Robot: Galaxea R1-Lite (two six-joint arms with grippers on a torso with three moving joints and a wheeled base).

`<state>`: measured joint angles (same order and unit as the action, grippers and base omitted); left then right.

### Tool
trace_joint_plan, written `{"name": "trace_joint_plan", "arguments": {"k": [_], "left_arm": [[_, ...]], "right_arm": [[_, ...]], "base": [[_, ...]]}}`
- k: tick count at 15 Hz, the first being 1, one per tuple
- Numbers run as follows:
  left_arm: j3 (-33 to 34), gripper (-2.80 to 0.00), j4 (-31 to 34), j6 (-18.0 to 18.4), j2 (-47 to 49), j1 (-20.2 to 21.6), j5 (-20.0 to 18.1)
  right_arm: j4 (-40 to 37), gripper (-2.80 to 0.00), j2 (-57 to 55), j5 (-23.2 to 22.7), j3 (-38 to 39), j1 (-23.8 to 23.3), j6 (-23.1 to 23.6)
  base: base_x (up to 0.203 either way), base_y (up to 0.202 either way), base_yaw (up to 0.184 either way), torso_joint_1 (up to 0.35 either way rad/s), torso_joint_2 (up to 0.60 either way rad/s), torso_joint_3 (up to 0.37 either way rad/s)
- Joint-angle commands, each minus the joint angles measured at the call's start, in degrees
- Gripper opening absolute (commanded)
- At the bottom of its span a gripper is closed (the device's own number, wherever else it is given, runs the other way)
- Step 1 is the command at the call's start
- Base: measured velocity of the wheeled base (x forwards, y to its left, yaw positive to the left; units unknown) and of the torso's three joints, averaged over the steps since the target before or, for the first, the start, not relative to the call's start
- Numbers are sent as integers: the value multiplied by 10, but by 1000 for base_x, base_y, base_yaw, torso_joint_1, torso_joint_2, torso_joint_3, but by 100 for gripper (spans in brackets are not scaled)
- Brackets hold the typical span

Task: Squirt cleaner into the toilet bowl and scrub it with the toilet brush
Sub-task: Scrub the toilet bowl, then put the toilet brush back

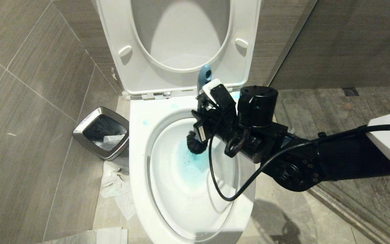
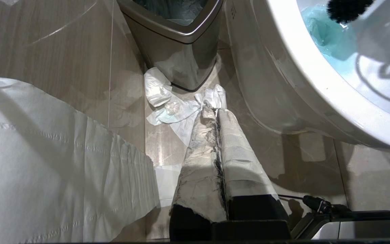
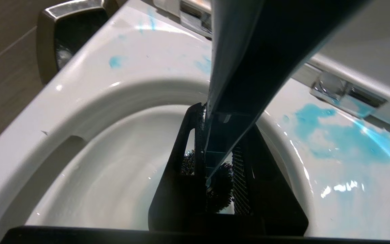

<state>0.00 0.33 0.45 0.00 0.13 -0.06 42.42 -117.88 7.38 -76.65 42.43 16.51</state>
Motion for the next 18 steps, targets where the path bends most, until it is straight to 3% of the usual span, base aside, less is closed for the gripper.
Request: {"name": "trace_joint_plan", "arguments": {"k": [1, 5, 11, 15, 18], "left_arm": [[0, -280, 0, 0, 1, 0, 0], [0, -280, 0, 2, 1, 0, -1], [0, -280, -1, 3, 1, 0, -1], [0, -280, -1, 3, 1, 0, -1], [0, -280, -1, 3, 1, 0, -1]], "right_arm": [[2, -280, -14, 1, -27, 15, 1], [-31, -280, 56, 9, -29, 26, -1], [-142, -280, 190, 41, -35, 14, -14], [-246, -280, 244, 40, -112, -80, -16], [-312, -280, 282, 29, -128, -163, -17]], "base": [[0, 0, 0, 0, 0, 0], [0, 0, 0, 0, 0, 0], [0, 0, 0, 0, 0, 0], [0, 0, 0, 0, 0, 0], [0, 0, 0, 0, 0, 0]]}}
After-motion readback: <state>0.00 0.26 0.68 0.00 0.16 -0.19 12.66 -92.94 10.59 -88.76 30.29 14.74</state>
